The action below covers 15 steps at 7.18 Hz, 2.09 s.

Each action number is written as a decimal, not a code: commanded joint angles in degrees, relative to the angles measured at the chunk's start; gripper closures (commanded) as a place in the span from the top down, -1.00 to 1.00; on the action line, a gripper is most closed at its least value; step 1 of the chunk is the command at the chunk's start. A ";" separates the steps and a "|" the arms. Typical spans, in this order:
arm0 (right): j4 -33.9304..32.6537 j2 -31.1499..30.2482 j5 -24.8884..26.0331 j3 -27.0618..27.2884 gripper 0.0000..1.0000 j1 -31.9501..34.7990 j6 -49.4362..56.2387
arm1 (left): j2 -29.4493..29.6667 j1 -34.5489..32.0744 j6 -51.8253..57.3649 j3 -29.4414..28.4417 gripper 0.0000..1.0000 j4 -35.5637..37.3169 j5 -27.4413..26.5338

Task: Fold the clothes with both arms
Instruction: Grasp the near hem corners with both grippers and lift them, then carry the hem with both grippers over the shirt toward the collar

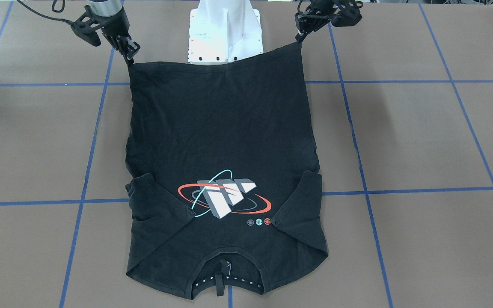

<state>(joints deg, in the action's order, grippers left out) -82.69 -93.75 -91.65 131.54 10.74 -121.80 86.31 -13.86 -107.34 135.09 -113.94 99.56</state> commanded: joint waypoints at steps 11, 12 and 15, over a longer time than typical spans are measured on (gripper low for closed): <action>-10.21 33.07 -16.10 -34.30 -1.00 37.15 33.38 | 23.89 -28.49 18.03 -30.21 -1.00 -0.58 1.78; -10.12 35.80 -15.93 -37.73 -1.00 37.68 34.86 | 25.21 -29.98 19.43 -32.41 -1.00 -0.76 1.78; -9.86 41.17 -15.75 -45.56 -1.00 40.14 40.39 | 29.08 -33.76 21.81 -37.08 -1.00 -0.59 1.69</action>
<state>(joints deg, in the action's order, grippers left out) -92.61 -54.86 -107.49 89.13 49.91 -83.74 113.91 -46.00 -86.68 99.76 -114.63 101.28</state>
